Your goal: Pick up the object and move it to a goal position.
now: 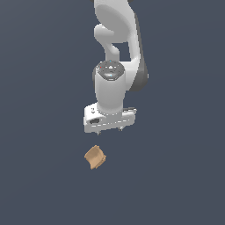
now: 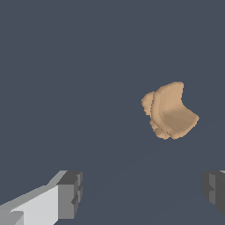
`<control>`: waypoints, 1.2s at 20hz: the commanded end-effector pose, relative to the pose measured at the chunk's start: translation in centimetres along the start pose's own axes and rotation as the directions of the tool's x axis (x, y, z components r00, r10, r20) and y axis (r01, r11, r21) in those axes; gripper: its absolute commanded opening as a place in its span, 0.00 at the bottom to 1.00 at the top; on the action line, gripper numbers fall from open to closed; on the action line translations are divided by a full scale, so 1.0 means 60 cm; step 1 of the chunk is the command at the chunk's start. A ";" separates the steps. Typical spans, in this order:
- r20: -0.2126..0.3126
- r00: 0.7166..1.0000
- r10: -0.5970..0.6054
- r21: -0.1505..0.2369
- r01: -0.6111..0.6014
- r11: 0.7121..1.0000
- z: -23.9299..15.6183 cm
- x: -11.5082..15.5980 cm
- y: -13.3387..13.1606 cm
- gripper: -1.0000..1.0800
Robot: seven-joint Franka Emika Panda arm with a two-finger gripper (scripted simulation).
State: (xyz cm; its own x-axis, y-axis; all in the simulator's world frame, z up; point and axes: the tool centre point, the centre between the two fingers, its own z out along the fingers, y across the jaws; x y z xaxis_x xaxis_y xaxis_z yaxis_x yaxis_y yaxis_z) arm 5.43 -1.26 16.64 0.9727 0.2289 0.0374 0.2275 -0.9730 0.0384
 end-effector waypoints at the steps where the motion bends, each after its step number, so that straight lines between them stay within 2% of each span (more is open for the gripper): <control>1: 0.005 0.999 -0.051 0.003 0.051 0.999 0.014 0.014 0.014 0.96; 6: 0.015 0.987 -0.160 0.012 0.160 0.987 0.046 0.042 0.045 0.96; 13: 0.020 0.955 -0.295 0.031 0.294 0.955 0.091 0.069 0.088 0.96; 24: 0.019 0.917 -0.398 0.049 0.397 0.917 0.131 0.084 0.126 0.96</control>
State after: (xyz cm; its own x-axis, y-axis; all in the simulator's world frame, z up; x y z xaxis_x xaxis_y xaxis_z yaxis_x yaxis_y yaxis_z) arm 12.27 -7.52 9.42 0.8087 0.5882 -0.0004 0.5882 -0.8087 0.0024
